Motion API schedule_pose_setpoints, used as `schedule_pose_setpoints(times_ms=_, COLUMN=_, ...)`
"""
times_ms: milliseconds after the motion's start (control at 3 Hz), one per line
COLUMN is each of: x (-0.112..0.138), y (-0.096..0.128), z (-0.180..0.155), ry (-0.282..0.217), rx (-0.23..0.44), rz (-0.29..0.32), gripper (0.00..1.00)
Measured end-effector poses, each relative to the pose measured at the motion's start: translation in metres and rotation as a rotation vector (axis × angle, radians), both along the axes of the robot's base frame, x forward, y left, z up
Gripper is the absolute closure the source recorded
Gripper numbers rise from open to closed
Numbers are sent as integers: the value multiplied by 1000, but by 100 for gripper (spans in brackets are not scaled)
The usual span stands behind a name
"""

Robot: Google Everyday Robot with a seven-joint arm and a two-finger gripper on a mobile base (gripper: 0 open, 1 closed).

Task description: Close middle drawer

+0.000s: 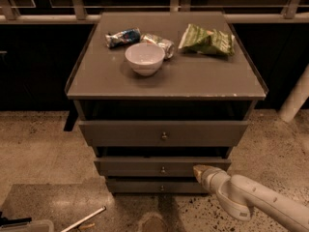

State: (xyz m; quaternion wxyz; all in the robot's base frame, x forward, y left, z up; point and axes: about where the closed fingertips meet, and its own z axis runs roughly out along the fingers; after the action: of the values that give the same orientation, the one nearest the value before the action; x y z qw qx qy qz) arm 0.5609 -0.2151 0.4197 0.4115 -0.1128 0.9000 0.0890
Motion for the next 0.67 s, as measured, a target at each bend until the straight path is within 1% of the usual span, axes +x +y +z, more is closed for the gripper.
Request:
schedule_pose_setpoints(times_ms=333, x=19, y=-3, z=5, ry=-32, rx=-9, rz=-13, gripper=100)
schedule_pose_setpoints(times_ms=667, x=27, y=1, z=8, ry=-54, rx=-15, rz=-10, gripper=100)
